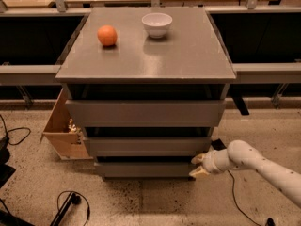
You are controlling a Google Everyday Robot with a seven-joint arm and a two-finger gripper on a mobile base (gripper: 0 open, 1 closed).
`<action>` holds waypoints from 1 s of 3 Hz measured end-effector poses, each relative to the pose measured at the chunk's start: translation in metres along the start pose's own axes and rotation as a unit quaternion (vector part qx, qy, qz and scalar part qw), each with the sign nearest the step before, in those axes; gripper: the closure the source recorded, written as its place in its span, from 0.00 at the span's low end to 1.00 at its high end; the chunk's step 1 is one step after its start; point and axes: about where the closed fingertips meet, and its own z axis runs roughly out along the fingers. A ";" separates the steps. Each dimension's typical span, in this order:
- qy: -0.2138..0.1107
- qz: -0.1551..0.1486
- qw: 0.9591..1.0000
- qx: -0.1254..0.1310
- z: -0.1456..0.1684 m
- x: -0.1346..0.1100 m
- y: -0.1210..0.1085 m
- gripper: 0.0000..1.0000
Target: Close middle drawer
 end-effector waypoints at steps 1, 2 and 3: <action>0.062 0.009 0.998 -0.005 -0.064 -0.003 0.032 0.80; 0.125 0.018 0.991 -0.045 -0.118 -0.013 0.090 1.00; 0.189 0.038 0.978 -0.075 -0.181 -0.026 0.141 1.00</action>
Offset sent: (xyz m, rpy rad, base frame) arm -0.2186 -0.0442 0.1862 -0.4043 0.2942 0.0324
